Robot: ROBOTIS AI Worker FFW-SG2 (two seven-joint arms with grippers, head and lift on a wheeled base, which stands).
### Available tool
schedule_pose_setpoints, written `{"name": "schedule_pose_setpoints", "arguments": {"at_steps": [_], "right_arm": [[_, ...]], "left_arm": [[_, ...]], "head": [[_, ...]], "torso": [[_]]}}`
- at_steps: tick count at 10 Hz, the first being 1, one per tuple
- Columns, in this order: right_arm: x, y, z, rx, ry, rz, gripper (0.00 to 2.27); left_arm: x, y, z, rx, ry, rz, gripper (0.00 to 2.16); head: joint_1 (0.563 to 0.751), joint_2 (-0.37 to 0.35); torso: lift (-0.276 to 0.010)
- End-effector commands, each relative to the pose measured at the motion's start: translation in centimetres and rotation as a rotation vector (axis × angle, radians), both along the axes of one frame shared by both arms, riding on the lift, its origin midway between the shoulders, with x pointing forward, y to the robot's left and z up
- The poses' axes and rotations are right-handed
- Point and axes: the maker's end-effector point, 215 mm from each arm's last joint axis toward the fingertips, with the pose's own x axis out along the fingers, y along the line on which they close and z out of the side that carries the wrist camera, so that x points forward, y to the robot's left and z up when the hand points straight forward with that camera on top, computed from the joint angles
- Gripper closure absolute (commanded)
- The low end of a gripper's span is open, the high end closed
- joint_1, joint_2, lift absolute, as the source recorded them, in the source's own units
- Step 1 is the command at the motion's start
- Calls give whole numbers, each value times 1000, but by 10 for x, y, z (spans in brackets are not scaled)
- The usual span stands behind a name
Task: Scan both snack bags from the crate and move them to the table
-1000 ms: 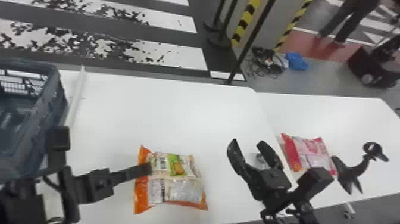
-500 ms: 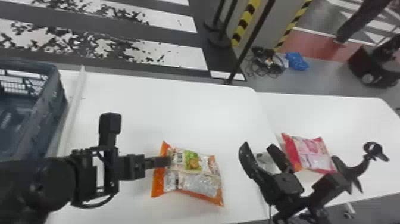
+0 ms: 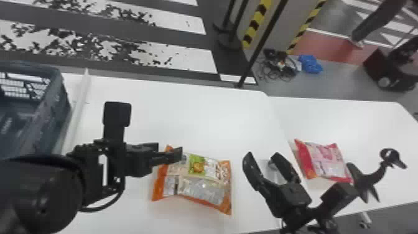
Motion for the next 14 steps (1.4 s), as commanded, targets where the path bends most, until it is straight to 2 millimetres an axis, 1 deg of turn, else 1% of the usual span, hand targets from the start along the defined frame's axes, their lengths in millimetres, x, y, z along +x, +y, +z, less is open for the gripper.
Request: {"name": "schedule_pose_setpoints", "arguments": {"at_steps": [1, 2, 3, 4, 5, 6, 7, 8, 9, 10, 11, 12, 13, 14], "right_arm": [[-3, 5, -7, 12, 22, 16, 110], [-6, 11, -10, 24, 33, 41, 110], [-11, 16, -16, 34, 54, 61, 110], [-14, 23, -27, 53, 97, 81, 113], [-16, 31, -36, 71, 128, 97, 113], [-22, 47, -50, 107, 194, 149, 113], [-28, 64, -58, 141, 238, 200, 113], [-36, 83, -64, 197, 276, 251, 117], [-43, 105, -67, 245, 309, 307, 174], [-49, 121, -71, 276, 329, 345, 424], [-57, 136, -77, 309, 367, 387, 1102], [-64, 149, -86, 342, 420, 416, 1929], [-66, 161, -85, 348, 421, 445, 2155], [-71, 176, -85, 358, 430, 480, 2219]], "left_arm": [[26, 25, 36, 16, -164, 91, 66], [36, 54, 56, 18, -247, 165, 66], [33, 82, 73, 4, -288, 227, 70], [26, 111, 92, 3, -346, 295, 73], [17, 146, 110, 1, -403, 372, 73], [3, 178, 117, 21, -424, 432, 73], [-11, 206, 122, 40, -446, 485, 76], [-24, 232, 125, 64, -456, 526, 76], [-36, 250, 123, 82, -453, 554, 76], [-44, 263, 123, 94, -460, 576, 80], [-53, 274, 125, 112, -465, 605, 80], [-59, 282, 130, 119, -486, 629, 80], [-66, 287, 126, 127, -482, 638, 76], [-72, 295, 124, 142, -481, 650, 76]], "head": [[695, -350], [695, -350], [695, -350], [695, -350], [695, -350], [695, -316], [695, -284], [695, -217], [695, -149], [695, -80], [695, -44], [695, 15], [695, 70], [695, 109]], "torso": [[-87], [-87], [-87], [-87], [-87], [-87], [-87], [-87], [-87], [-87], [-87], [-87], [-87], [-87]]}}
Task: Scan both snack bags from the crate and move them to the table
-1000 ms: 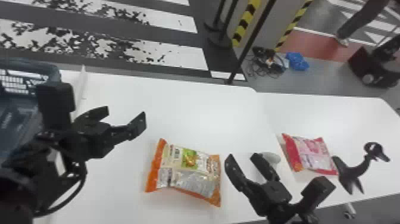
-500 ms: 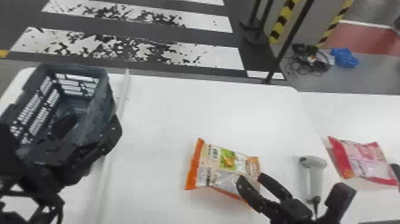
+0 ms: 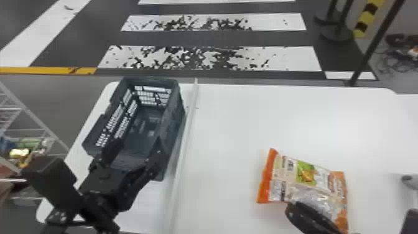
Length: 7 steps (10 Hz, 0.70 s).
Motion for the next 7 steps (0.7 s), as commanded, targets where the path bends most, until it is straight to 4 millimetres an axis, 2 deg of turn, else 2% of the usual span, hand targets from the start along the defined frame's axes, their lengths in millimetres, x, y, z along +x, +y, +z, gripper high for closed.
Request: {"name": "schedule_pose_setpoints", "arguments": {"at_steps": [1, 3, 4, 5, 7], "right_arm": [[-8, 24, -3, 11, 10, 49, 2223], [-19, 60, -11, 4, 17, 114, 2223], [-12, 65, -18, -32, -11, 114, 2223], [-2, 61, -25, -76, -34, 90, 2223], [15, 53, -32, -111, -44, 58, 2223]], "left_arm": [[-8, 11, -3, 9, 5, 19, 76], [-17, 21, 11, 15, -33, 40, 80], [-21, 26, 15, 18, -46, 52, 76], [-25, 32, 17, 14, -42, 56, 76], [-29, 34, 17, 7, -39, 57, 76]], "head": [[695, 151], [695, 228], [695, 281], [695, 316], [695, 326]], "torso": [[-87], [-87], [-87], [-87], [-87]]}}
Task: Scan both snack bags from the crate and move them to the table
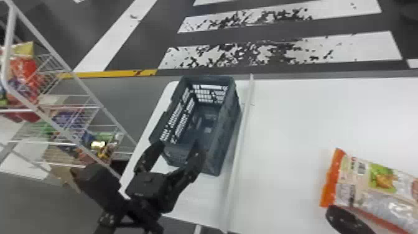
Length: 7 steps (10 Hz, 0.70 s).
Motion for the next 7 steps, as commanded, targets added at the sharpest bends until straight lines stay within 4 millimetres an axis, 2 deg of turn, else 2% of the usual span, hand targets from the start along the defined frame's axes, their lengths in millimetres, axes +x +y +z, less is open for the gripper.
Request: {"name": "schedule_pose_setpoints", "arguments": {"at_steps": [1, 5, 7], "right_arm": [[10, -3, -4, -23, -6, -11, 2223], [36, -8, -24, -126, 9, -45, 2219], [50, -24, -27, -174, 13, -97, 2219]], "left_arm": [[-2, -1, 1, -5, 1, -4, 76], [0, -9, 4, -31, -11, -34, 76], [5, -17, 5, -42, -18, -72, 76]], "head": [[695, 319], [695, 283], [695, 254]], "torso": [[-87], [-87], [-87]]}}
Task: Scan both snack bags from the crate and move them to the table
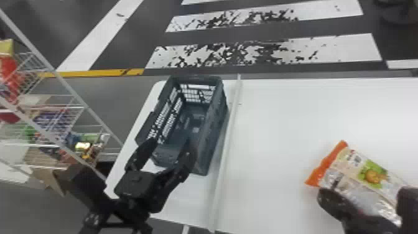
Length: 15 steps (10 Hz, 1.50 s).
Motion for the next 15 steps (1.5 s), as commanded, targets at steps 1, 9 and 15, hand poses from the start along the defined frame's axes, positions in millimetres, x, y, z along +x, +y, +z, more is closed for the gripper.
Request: {"name": "schedule_pose_setpoints", "arguments": {"at_steps": [1, 9, 15], "right_arm": [[15, -7, 0, -20, -3, -17, 2219], [61, -65, -14, -103, 33, -154, 2216], [71, -99, -11, -103, 51, -223, 2202]], "left_arm": [[0, -2, -3, -6, 6, -13, 76], [2, -13, -9, -38, 7, -40, 76], [8, -15, -17, -52, 9, -47, 76]], "head": [[695, 241], [695, 112], [695, 48]], "torso": [[-87], [-87], [-87]]}}
